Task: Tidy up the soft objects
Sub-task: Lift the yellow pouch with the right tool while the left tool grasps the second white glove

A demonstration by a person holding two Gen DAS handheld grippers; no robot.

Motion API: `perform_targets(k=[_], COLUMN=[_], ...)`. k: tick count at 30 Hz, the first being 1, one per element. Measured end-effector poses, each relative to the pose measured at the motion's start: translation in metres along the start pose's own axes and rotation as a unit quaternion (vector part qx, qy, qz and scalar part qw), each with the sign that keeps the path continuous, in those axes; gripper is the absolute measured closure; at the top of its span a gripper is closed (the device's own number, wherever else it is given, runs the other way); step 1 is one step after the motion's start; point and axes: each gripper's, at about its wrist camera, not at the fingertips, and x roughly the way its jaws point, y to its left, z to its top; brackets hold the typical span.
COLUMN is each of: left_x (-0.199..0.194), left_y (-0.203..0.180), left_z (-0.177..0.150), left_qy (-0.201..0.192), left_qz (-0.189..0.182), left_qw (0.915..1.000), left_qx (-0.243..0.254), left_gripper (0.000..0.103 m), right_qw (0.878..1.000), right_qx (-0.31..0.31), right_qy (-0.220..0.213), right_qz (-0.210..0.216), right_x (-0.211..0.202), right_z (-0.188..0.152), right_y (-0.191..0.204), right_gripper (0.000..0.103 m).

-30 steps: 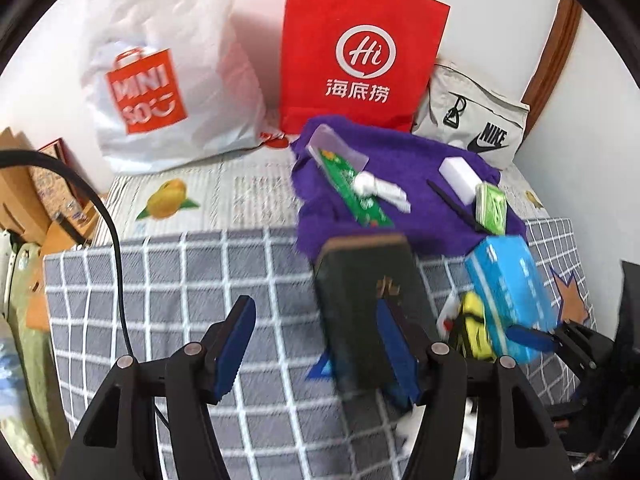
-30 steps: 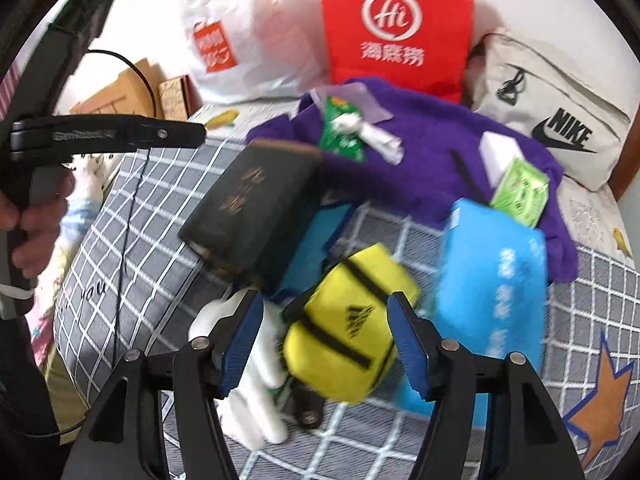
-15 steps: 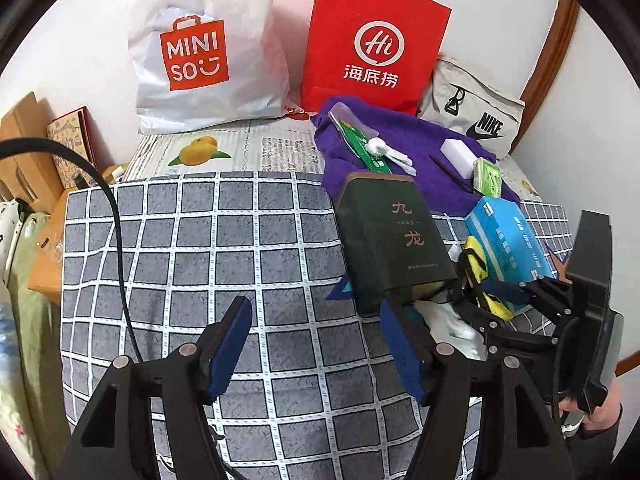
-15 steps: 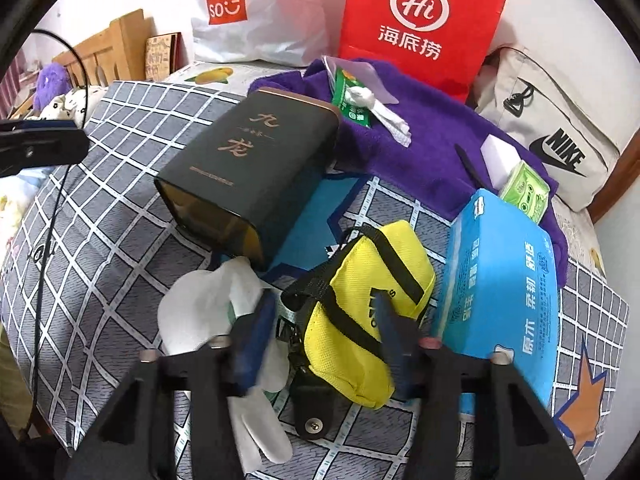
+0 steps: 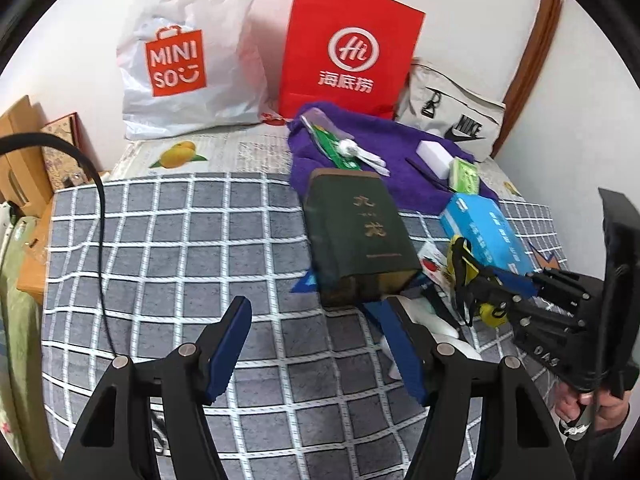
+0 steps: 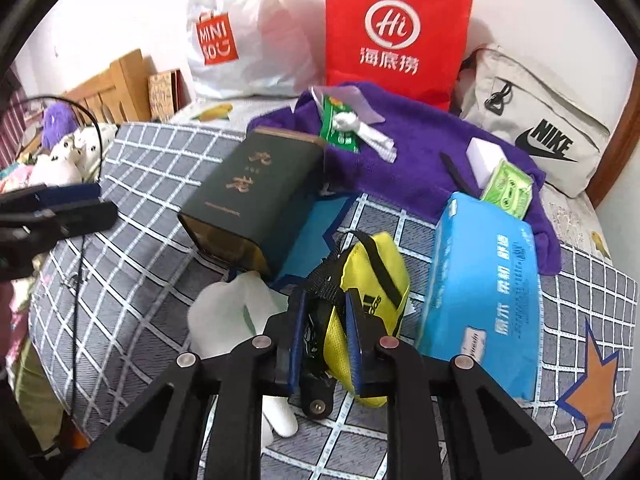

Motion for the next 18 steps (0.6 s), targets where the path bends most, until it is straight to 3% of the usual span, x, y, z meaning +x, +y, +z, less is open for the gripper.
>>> perform_targets(k=[6, 13, 18], left_x=[0.018, 0.044, 0.065], left_y=[-0.013, -0.046, -0.068], left_z=[-0.014, -0.027, -0.030], left_qy=[0.023, 0.060, 0.082], left_qz=[-0.022, -0.064, -0.091], left_qw=[0.9995, 0.9954, 0.9909], left_qx=[0.011, 0.039, 0.055], left_gripper=[0.033, 0.032, 0.025], right_qw=[0.998, 0.995, 0.993], right_qx=[0.040, 0.074, 0.088], right_qy=[-0.025, -0.027, -0.029], right_qz=[0.042, 0.060, 0.071], right_x=[-0.028, -0.039, -0.045], right_z=[-0.008, -0.026, -0.036], right_y=[-0.017, -0.035, -0.043], right_gripper=[0.084, 0.084, 0.084])
